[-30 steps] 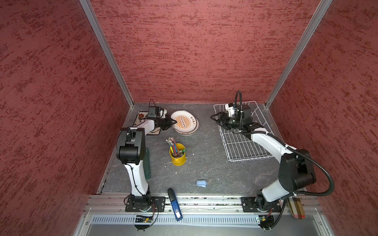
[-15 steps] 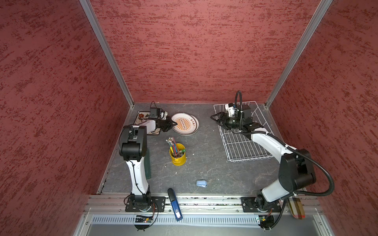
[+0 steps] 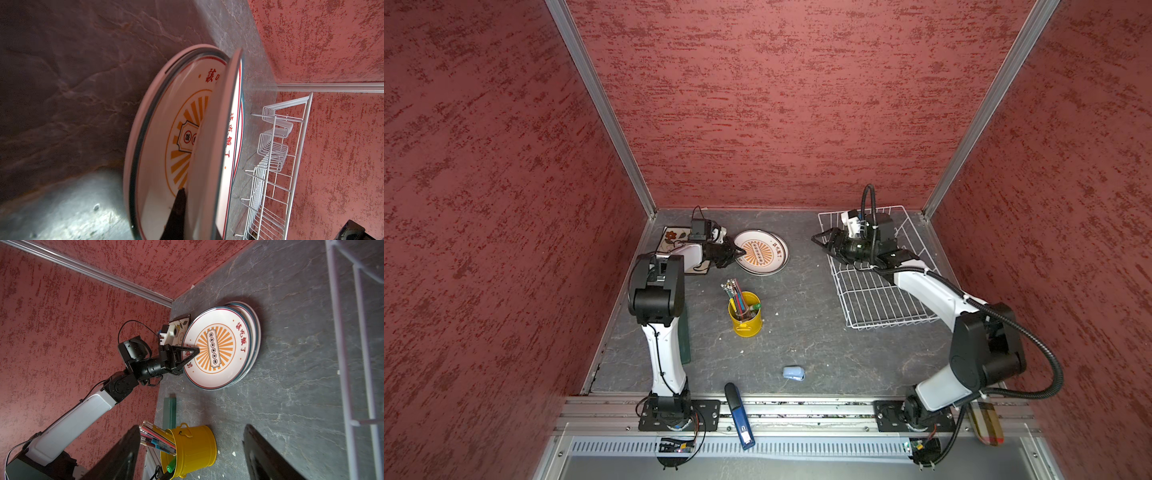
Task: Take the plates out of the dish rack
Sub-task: 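Lower the plate onto the plate stack with the left gripper while the right draws back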
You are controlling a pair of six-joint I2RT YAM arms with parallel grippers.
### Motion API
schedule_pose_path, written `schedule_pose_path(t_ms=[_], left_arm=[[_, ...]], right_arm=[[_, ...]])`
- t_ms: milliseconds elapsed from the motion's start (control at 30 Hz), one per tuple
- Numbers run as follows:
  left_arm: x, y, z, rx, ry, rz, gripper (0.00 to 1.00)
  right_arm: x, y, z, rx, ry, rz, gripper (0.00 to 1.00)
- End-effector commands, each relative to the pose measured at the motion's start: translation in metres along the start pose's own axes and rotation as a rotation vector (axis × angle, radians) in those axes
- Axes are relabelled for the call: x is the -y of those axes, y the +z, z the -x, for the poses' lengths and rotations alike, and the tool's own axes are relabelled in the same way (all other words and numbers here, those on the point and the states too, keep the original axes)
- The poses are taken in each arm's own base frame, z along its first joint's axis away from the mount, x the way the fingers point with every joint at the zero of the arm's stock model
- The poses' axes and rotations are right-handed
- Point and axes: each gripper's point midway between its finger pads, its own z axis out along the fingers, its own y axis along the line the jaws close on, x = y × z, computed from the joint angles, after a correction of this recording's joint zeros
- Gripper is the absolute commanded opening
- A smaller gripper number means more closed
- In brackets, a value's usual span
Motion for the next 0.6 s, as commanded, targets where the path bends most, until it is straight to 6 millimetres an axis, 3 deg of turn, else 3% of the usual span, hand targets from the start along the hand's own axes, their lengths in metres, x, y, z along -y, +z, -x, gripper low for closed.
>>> schedule_pose_path(t_ms=[0, 200, 400, 567], left_arm=[[0.011, 0.003, 0.006, 0.002, 0.039, -0.034, 0.08], [0.014, 0.001, 0.007, -0.007, 0.048, -0.015, 0.16], [0.013, -0.003, 0.007, -0.005, 0.073, 0.050, 0.33], [0.012, -0.007, 0.005, -0.010, 0.098, 0.118, 0.38]], right_arm=[[-0.004, -0.007, 0.005, 0.030, -0.021, -0.003, 0.79], [-0.004, -0.007, 0.005, 0.029, -0.022, -0.004, 0.78], [-0.002, -0.007, 0.005, 0.028, -0.020, -0.005, 0.79], [-0.002, -0.006, 0.005, 0.028, -0.023, -0.006, 0.79]])
